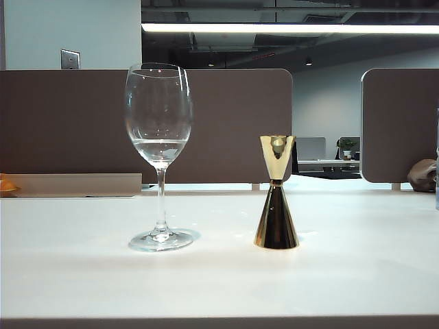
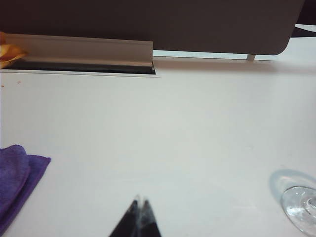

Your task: Pick up the jigger and pour the water inside into the glass.

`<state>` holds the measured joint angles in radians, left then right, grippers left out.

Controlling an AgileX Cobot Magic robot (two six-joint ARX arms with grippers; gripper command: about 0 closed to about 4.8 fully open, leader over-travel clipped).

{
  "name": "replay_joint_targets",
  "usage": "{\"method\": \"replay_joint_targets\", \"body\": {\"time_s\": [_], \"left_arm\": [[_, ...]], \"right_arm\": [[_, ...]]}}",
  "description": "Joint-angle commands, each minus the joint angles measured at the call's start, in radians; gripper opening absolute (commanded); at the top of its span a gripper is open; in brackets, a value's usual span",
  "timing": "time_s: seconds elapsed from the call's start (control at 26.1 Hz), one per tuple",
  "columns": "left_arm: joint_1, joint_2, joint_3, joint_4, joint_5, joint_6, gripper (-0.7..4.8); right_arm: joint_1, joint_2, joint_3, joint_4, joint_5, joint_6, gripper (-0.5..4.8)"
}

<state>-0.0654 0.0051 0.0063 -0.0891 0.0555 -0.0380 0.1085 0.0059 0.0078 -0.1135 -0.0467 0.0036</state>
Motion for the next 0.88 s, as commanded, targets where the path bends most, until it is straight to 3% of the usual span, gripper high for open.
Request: {"method": "replay_joint_targets", "body": {"time_s": [0.04, 0.77, 0.88], "left_arm": [[0.0, 0.001, 0.002, 0.015, -0.003, 0.003, -0.05], [0.0, 0.001, 0.002, 0.016, -0.003, 0.003, -0.05], [0.0, 0.001, 0.002, 0.016, -0.003, 0.003, -0.05]], "right_arm": [[-0.001, 0.0, -0.007, 0.012, 0.0, 0.003, 0.0], [0.0, 0.0, -0.007, 0.013, -0.004, 0.006, 0.0], [0.0, 0.0, -0.007, 0.013, -0.039, 0.071, 0.0]]}}
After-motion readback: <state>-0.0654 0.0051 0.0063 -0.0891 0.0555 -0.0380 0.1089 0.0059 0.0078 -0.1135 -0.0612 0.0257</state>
